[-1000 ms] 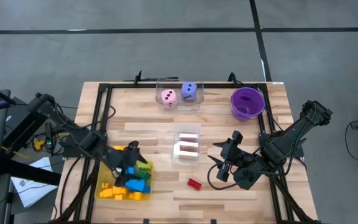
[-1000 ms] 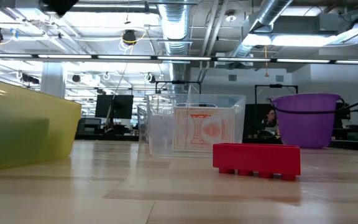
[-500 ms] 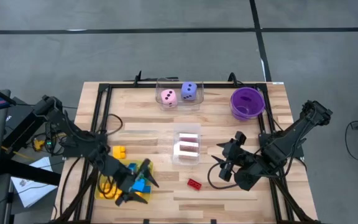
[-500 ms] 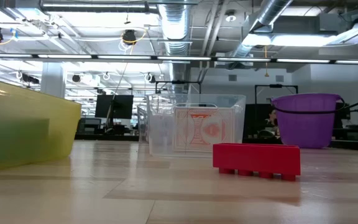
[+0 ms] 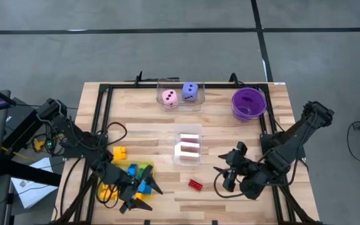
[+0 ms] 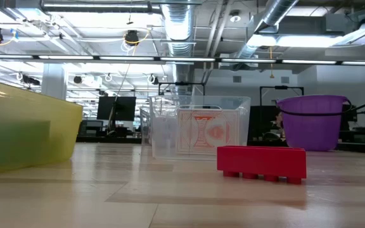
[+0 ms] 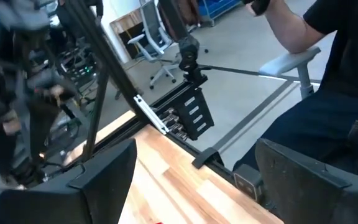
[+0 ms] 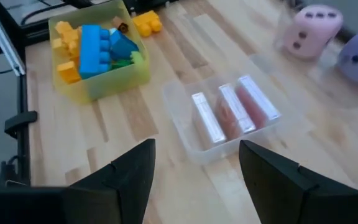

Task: Pick & Place Toys
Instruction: Put the red game piece into the yellow bin

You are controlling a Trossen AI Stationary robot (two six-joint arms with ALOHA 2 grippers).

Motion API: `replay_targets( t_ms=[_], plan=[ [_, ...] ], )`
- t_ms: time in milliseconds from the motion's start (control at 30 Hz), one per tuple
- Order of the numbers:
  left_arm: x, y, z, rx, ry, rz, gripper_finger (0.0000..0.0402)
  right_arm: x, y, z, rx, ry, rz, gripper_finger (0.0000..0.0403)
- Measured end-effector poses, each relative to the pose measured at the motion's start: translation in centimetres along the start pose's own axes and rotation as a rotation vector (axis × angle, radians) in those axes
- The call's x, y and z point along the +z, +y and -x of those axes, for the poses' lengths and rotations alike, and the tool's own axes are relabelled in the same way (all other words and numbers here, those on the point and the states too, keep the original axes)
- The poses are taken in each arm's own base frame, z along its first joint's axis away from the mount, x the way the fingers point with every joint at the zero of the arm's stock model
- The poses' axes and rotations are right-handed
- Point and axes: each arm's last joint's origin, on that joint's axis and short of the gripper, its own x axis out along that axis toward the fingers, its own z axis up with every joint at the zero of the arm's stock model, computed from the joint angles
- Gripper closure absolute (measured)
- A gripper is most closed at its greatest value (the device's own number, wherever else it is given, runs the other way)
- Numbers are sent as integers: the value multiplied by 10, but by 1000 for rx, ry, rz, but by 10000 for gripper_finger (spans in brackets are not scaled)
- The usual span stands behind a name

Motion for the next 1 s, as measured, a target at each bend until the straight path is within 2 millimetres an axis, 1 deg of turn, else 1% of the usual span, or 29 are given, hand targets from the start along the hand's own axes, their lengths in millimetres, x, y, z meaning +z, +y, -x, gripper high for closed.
replay_targets(
  t_ms=[133, 267, 367, 433, 533, 600, 700, 733, 800, 900, 1000],
  plan=[
    [1, 2, 0, 12, -15, -56, 79, -8, -1, -11, 10, 6, -46, 178],
    [5, 4, 0, 34, -53, -176, 79, -13, 4, -20, 72, -10, -120, 178],
    [9, 7, 0, 87, -80, -249, 79, -19, 7, -25, 120, -9, -159, 178],
    [12, 10, 1, 141, -89, -280, 79, -23, 13, -30, 142, -23, -177, 178],
    [13, 16, 1, 221, -77, -319, 79, -35, 22, -38, 141, -13, -147, 178],
    [13, 21, 1, 278, -58, -337, 79, -41, 31, -45, 150, -13, -149, 178],
    [13, 29, 1, 368, -28, -358, 79, -56, 41, -57, 140, 14, -114, 178],
    [12, 32, 1, 397, -11, -363, 79, -58, 45, -61, 134, 20, -109, 178],
    [10, 38, 2, 454, 27, -360, 79, -61, 50, -65, 127, 27, -100, 178],
    [10, 46, 6, 525, 75, -363, 79, -59, 58, -71, 117, 24, -92, 178],
    [8, 51, 10, 569, 136, -362, 79, -60, 66, -77, 104, 9, -43, 178]
  ],
)
